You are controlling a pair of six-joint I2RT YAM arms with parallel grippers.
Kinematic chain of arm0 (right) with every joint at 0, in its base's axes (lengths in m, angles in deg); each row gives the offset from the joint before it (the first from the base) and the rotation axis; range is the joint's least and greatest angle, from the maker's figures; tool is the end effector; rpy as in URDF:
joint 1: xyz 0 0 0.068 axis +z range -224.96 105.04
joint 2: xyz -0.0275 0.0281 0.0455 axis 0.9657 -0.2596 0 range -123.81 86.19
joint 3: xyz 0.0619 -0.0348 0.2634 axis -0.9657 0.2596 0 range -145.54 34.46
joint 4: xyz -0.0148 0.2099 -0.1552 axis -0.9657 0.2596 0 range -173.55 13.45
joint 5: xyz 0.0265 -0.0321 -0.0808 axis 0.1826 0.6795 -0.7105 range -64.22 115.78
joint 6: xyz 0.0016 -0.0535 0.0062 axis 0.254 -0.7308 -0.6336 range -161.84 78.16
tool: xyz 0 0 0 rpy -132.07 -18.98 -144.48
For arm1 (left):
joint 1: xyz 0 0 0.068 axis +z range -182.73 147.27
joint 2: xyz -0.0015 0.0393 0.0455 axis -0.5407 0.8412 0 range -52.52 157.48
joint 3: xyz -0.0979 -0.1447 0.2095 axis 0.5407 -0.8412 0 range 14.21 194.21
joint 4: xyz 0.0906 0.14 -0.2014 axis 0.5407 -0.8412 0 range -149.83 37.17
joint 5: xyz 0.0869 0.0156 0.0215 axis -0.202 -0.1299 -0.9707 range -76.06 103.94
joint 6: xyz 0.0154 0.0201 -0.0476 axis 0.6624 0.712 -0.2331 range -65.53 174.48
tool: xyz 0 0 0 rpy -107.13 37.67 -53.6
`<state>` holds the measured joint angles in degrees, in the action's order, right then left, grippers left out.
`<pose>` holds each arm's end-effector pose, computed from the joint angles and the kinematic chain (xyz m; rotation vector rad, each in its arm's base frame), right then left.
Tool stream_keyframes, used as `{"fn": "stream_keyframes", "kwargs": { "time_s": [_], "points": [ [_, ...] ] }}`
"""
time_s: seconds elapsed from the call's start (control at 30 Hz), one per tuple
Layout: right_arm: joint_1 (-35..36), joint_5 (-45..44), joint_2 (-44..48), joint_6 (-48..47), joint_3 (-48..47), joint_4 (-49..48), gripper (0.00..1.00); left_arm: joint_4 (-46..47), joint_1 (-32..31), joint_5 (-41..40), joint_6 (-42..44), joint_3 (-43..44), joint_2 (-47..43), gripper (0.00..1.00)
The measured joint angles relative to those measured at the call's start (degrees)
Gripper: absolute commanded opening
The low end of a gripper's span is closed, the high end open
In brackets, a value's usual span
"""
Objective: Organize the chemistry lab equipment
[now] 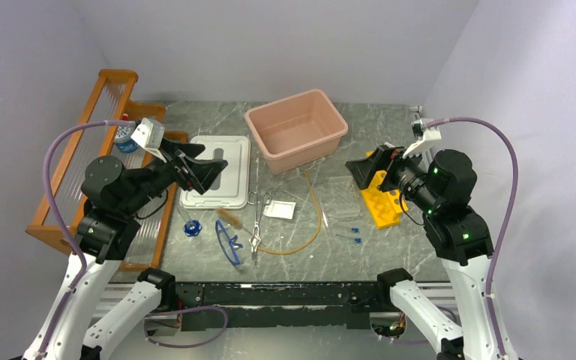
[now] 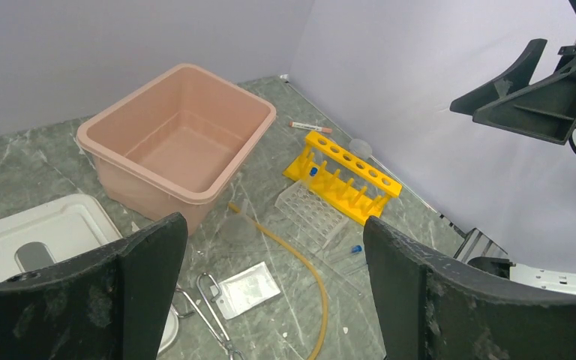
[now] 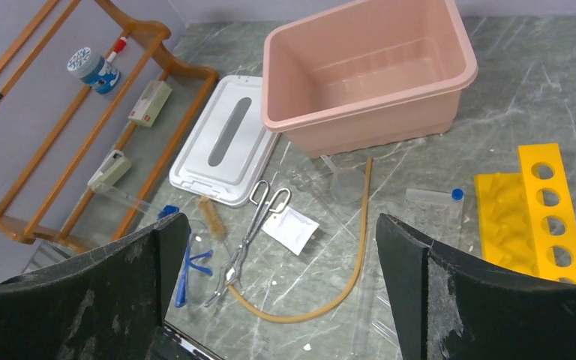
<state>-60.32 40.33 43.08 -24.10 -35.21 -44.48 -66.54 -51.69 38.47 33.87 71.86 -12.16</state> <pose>0.1191 0.0403 0.4336 -0.1368 1.8214 0.6291 0.1287 -0.0598 0.4212 0.3339 1.5427 -0.8687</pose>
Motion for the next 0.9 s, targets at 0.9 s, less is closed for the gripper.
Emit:
{"fn": "stream_keyframes", "kwargs": {
  "time_s": [0.9],
  "points": [
    [5.77, -1.99, -4.90, 3.89, 16.55, -0.87, 0.71, 6.73, -1.81, 5.35, -4.79, -5.88, 7.48, 0.80]
  ]
}}
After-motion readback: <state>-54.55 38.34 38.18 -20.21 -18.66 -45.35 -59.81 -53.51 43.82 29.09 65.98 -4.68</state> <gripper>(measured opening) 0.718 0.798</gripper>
